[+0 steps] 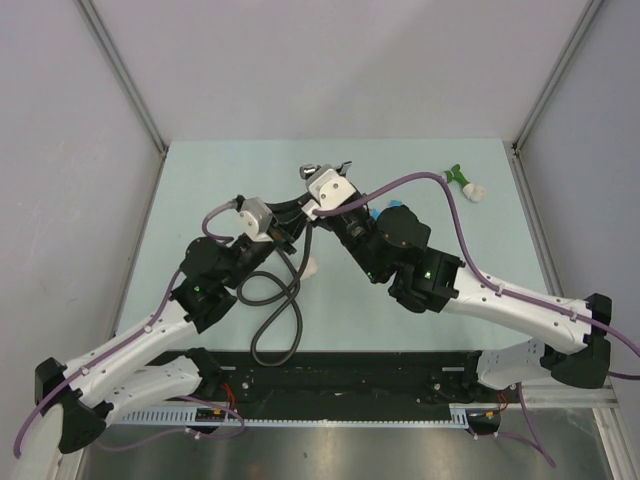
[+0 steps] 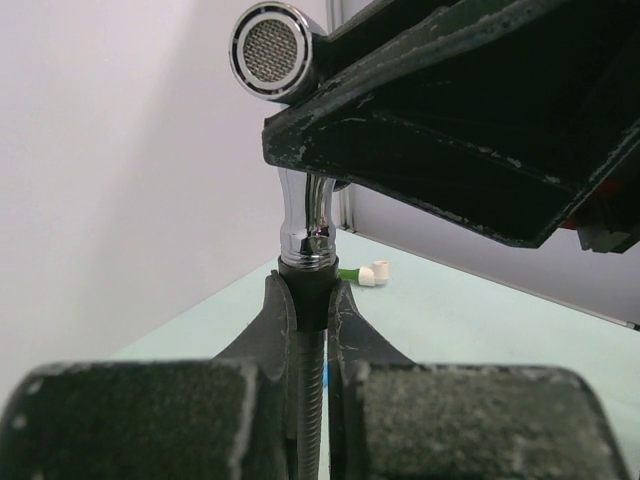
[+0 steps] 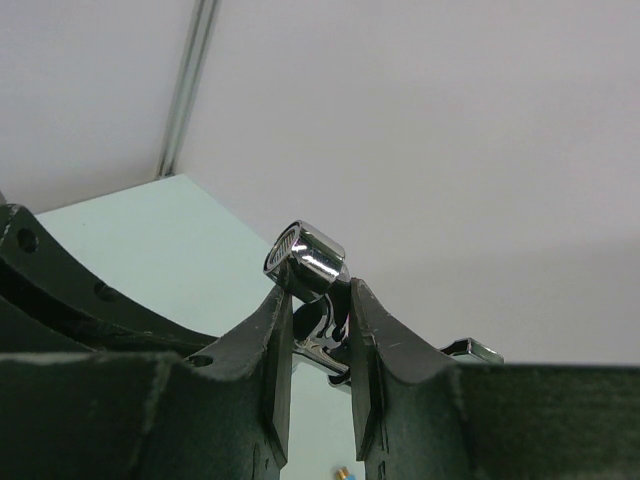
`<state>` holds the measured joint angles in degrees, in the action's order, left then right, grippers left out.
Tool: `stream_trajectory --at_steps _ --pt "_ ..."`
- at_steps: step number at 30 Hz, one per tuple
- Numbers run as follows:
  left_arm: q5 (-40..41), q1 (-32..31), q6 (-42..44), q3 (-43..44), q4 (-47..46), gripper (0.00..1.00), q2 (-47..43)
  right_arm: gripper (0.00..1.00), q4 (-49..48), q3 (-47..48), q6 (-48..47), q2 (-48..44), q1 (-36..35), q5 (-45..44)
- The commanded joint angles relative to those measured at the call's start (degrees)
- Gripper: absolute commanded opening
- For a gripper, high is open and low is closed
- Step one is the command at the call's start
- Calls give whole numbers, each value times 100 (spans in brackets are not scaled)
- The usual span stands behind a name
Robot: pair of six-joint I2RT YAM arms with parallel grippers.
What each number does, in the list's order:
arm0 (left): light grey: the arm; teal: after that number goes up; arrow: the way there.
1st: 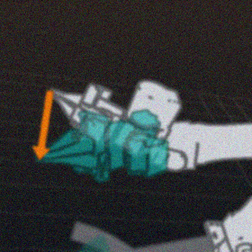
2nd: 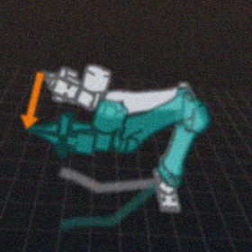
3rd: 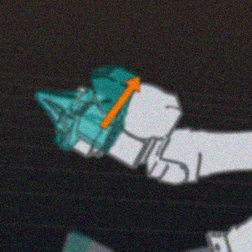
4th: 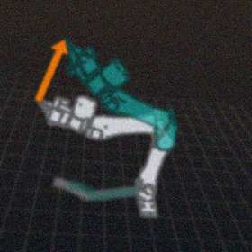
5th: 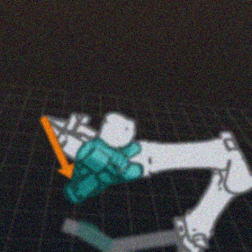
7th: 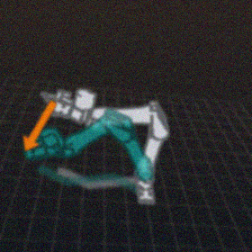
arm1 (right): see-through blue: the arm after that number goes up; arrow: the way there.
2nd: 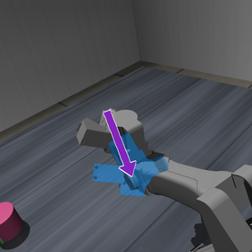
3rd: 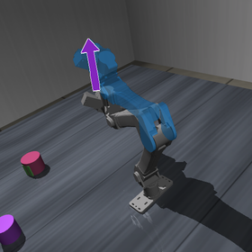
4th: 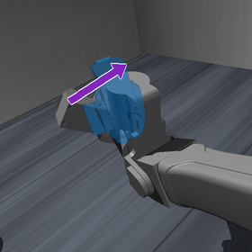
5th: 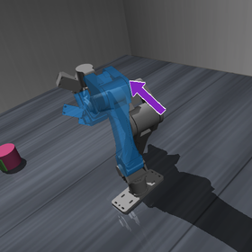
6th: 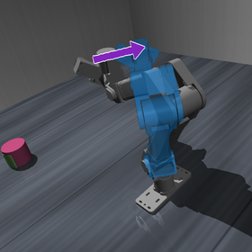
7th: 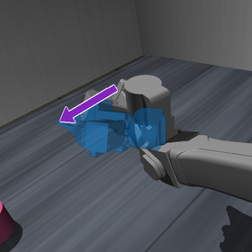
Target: Install the water faucets
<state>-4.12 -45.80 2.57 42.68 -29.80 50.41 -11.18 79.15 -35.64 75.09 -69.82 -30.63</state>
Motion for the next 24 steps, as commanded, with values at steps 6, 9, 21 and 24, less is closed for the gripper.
stream_trajectory --at_steps 6,9,21,24 --pt "851 -333 622 321 -1449 0 -5 0 704 548 707 585 -295 -953" --pt "1079 -420 710 259 -1624 0 12 0 933 759 944 744 -321 -1137" --pt "2203 -842 1166 171 -2020 0 241 0 1724 1409 1481 1288 -409 -1867" --pt "2406 -966 1351 162 -2126 0 320 3 1917 1567 1603 1403 -401 -1981"
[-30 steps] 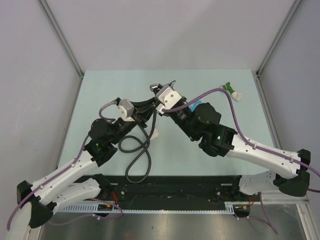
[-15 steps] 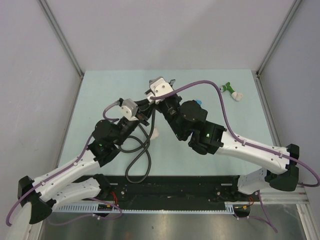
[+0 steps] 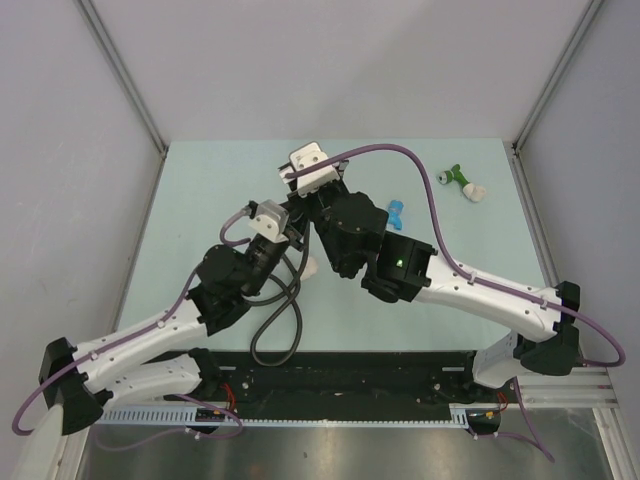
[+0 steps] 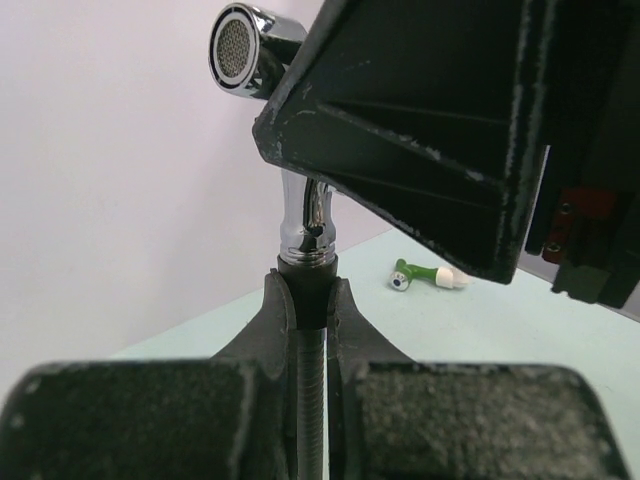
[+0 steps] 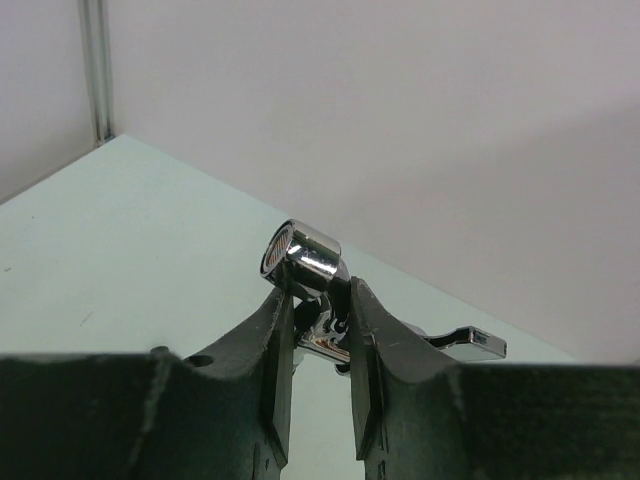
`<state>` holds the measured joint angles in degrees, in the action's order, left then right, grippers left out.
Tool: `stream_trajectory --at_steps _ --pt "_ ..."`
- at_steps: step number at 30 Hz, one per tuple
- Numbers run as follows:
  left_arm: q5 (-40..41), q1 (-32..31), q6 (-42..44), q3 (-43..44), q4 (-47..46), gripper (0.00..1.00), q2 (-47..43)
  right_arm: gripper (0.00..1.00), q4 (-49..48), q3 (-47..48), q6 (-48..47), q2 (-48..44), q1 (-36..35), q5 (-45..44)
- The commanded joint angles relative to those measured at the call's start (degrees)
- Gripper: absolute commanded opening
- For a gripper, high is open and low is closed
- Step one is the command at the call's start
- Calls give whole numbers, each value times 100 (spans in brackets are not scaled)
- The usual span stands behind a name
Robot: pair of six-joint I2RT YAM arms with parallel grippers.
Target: Install the water faucets
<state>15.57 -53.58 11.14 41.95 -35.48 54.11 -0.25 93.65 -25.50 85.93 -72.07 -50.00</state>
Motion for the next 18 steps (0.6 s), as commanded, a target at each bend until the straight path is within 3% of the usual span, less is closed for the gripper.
stream_trajectory --at_steps 1,11,18 --pt "551 -214 521 243 -1567 0 -15 6 938 197 616 328 -175 -63" --pt "535 -240 47 208 -1110 0 -84 56 1124 417 590 153 -175 262" --pt "324 -144 -419 32 -908 0 -199 75 1467 743 265 -50 -193 684"
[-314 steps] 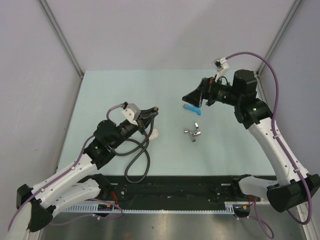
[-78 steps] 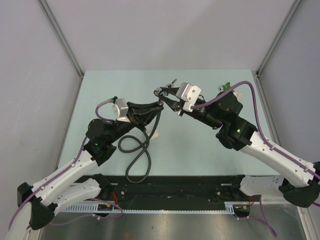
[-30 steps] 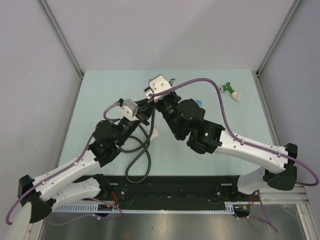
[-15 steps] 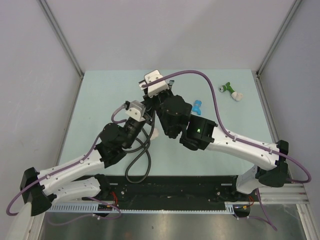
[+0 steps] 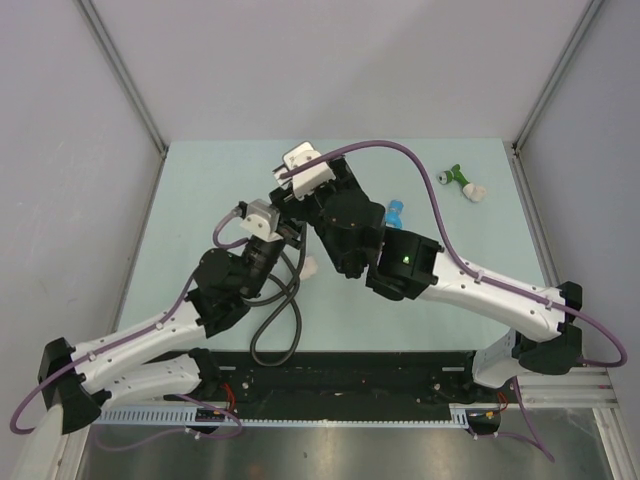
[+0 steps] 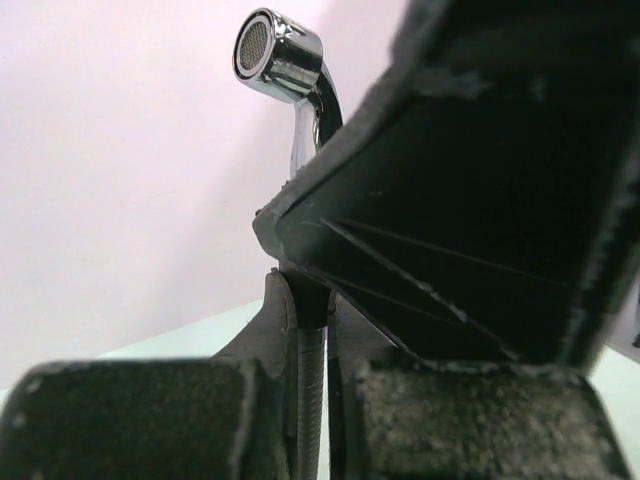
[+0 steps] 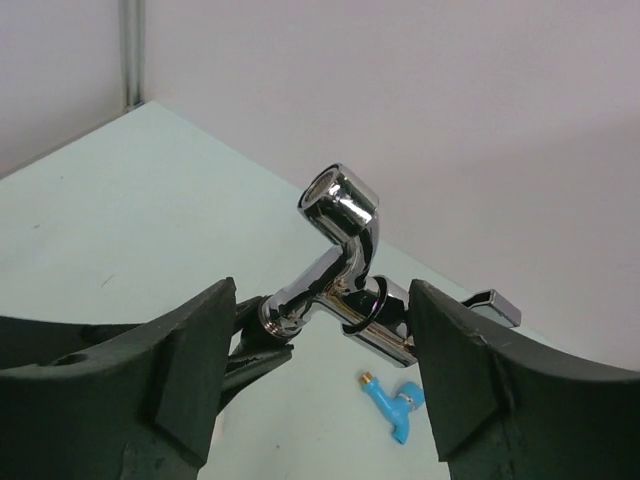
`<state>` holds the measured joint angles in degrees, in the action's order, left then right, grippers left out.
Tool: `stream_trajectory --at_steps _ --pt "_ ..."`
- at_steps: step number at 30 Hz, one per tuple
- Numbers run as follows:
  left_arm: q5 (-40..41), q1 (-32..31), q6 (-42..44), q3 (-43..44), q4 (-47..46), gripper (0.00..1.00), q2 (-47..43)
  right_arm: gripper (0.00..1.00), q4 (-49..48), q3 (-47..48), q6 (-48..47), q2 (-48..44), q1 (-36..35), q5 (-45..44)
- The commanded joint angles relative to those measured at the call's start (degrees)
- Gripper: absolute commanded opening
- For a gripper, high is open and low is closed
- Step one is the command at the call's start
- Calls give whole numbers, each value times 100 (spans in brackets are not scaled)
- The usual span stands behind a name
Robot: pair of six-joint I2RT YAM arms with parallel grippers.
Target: Install the water faucets
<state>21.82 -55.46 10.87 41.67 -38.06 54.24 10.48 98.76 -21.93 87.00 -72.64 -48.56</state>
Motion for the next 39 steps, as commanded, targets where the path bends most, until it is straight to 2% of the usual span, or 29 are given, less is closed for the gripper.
stream_trajectory --at_steps 1,5,8,12,18,24,29,33,39 --pt "-362 70 -463 17 -632 0 -238 76 402 240 -188 -183 -128 549" --pt "-696 263 -823 -62 -431 0 -317 84 656 371 -364 -350 -92 716" --pt "-1109 430 -1051 -89 -246 0 -387 88 1288 705 -85 -482 144 1250" --pt "-1461 633 -1307 -159 -114 0 -475 91 1922 952 259 -719 636 2601" --pt "-2094 905 -1404 -177 80 0 -572 91 2458 1128 295 -1027 1111 3886" --pt "-2874 1178 -1509 -186 80 0 -651 91 2854 1259 234 -1291 1884 4958" --pt "-3614 1458 -1632 -142 97 0 -704 90 3372 1330 -135 -1458 2684 5935" --pt "-4317 1678 -1737 -54 168 0 -704 90 3820 1593 -267 -1432 3614 7513" --pt "-5697 2022 -2150 183 106 0 -555 90 4400 1796 -1241 -1370 4179 8966"
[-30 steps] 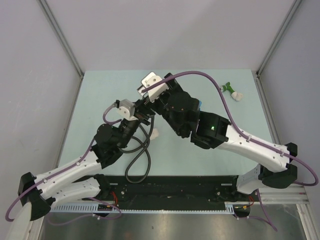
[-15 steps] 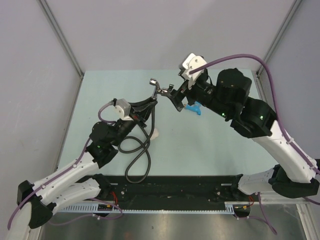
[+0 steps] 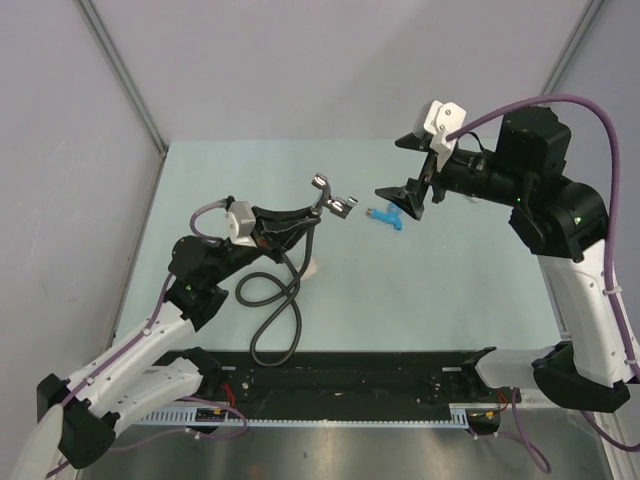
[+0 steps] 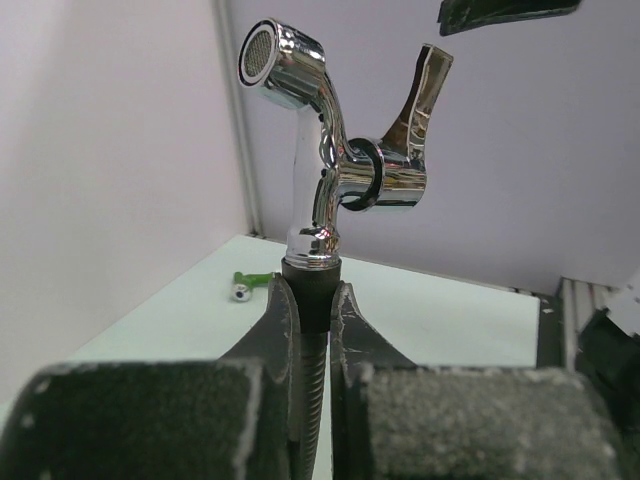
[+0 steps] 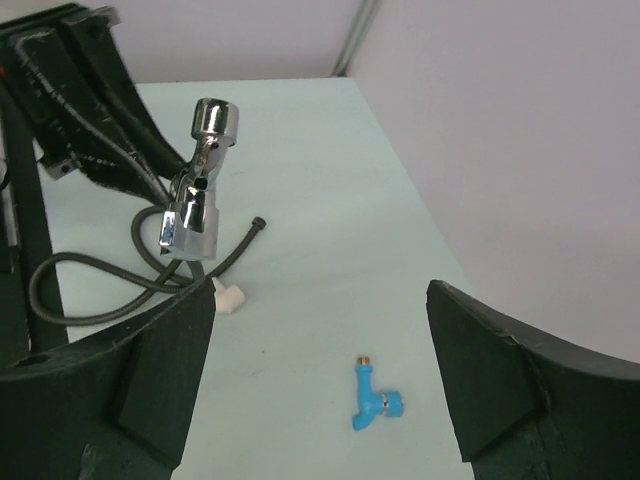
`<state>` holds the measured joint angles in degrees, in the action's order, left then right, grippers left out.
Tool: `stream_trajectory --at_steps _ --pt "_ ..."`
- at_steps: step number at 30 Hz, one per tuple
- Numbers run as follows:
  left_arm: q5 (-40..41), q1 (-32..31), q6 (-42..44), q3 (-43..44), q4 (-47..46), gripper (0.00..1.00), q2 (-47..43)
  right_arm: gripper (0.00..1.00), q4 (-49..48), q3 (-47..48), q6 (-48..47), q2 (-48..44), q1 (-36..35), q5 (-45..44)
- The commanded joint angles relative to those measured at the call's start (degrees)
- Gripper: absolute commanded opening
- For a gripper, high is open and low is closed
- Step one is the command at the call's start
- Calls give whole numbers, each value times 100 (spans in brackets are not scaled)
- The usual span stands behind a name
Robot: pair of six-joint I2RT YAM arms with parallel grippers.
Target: Install the water faucets
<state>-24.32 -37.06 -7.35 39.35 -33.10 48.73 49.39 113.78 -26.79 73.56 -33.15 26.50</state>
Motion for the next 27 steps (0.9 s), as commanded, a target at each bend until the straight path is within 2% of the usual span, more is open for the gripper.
stream_trajectory --at_steps 1,7,14,17,27 --pt "-1215 208 -380 485 -390 0 22 89 598 329 -915 0 317 1594" --pt "-2111 287 -644 652 -451 0 163 88 959 567 -1425 238 484 2534" --pt "-2832 287 -908 819 -566 0 321 79 1117 751 -1707 466 458 3185" --pt "-3158 287 -1022 934 -592 0 427 73 1292 892 -1812 606 406 3378" --pt "-3589 287 -1075 1083 -513 0 576 71 1513 1015 -1962 791 -69 3405"
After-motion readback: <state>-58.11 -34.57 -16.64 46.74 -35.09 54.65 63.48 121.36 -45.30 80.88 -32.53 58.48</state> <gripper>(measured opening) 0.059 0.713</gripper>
